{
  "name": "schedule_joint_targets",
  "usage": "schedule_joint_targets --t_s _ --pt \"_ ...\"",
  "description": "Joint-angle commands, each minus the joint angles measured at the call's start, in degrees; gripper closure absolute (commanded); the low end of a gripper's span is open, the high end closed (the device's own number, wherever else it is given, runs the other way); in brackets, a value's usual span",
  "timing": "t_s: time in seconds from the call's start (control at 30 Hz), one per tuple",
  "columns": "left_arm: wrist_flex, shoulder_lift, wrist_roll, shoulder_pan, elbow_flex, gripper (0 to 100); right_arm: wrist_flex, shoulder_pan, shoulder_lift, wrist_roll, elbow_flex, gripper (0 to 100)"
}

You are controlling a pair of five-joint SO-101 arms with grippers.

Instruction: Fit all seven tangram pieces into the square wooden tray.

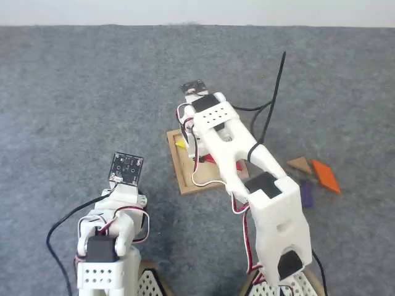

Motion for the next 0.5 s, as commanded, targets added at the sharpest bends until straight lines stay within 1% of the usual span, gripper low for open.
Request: schedule_joint_targets --t_s 0.0,0.2,0.37,0.47 --pt "0.3 -1.1 0.5 -0.2 -0.7 99 0.2 -0.7 -0.9 -1.0 -1.7 70.3" --pt "0.3 -1.1 0.5 -0.2 -0.7 99 -1.0 1.4 -0.9 -1.9 -3.3 69.4" --pt "0.3 -1.1 0.5 -0.2 -0.7 99 -1.5 1.8 -0.5 -2.0 -3.4 59.3" --pt "0.3 -1.1 0.5 -0.2 -0.7 99 -1.5 2.2 -0.8 -2.0 -3.5 57.4"
